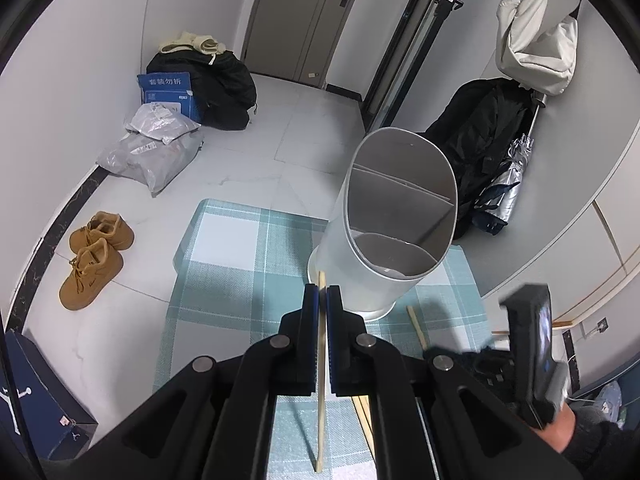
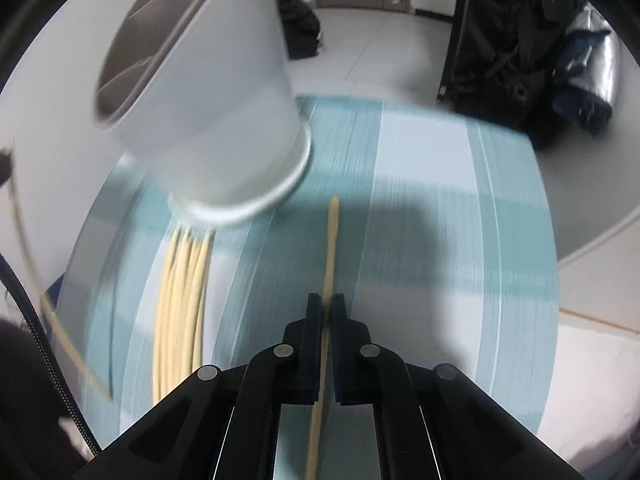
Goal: Organize utensils
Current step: 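Carry the chopsticks up toward the white holder with both grippers, then drop the chopsticks into the holder and open both grippers, then lower the right gripper to the chopstick bundle and grasp one chopstick, then lift the chopstick with the right gripper while the left gripper grasps another chopstick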
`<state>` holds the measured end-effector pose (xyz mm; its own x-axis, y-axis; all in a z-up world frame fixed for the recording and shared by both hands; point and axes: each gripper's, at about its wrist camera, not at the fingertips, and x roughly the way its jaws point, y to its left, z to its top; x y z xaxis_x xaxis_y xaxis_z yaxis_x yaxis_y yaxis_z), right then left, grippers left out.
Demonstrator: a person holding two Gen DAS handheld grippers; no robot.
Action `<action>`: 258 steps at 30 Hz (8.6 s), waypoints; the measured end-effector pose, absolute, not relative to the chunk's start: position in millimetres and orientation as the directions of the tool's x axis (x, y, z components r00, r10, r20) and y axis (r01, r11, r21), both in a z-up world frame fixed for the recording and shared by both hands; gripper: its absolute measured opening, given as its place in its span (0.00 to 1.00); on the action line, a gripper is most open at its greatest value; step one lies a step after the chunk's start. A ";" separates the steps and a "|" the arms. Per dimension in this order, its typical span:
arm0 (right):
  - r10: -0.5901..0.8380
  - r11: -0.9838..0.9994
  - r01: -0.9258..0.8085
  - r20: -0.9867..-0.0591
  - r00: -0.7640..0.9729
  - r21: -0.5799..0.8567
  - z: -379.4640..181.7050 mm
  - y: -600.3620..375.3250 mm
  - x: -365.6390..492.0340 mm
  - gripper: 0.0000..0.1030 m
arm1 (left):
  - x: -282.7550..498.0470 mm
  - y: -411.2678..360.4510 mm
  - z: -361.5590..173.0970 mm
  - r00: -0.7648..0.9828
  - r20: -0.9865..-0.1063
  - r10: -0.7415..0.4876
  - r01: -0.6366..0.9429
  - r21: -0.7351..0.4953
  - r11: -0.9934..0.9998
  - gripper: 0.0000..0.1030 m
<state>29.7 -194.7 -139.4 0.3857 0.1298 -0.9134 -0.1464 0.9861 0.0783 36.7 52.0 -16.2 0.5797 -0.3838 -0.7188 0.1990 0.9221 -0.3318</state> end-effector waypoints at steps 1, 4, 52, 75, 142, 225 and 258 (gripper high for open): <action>0.132 0.984 -0.158 -0.918 0.373 0.078 -139.4 -192.6 25.6 0.04 | 37.6 52.5 -16.7 0.579 -0.719 -0.384 0.196 -0.335 0.922 0.01; 0.159 0.975 -0.201 -0.931 0.328 0.096 -139.2 -190.3 12.7 0.04 | 38.4 51.4 -16.9 0.578 -0.721 -0.383 0.195 -0.333 0.922 0.01; 0.322 0.925 -0.244 -0.258 0.911 0.292 24.7 -191.9 -42.6 0.05 | 13.6 5.8 62.9 0.611 -0.678 -0.409 0.343 -0.239 0.908 0.00; 0.253 0.926 -0.233 -0.030 0.967 0.298 94.9 -202.8 106.5 0.05 | 110.5 -3.9 148.5 0.635 -0.585 -0.504 0.429 -0.274 0.860 0.00; 0.268 0.949 -0.182 -0.359 0.894 0.256 26.3 -213.4 -80.0 0.75 | -6.7 35.7 37.6 0.801 -0.566 -0.194 0.094 -0.201 0.975 0.99; 0.246 0.939 -0.325 -0.886 0.394 0.117 -140.5 -149.9 20.4 0.04 | 44.8 64.1 -87.6 0.483 -0.859 -0.171 -0.070 -0.232 0.970 0.99; 0.403 0.913 -0.179 -0.743 0.534 0.367 -94.7 -229.9 10.0 0.04 | 61.3 3.0 -123.1 0.362 -0.932 0.010 -0.026 0.001 1.000 0.98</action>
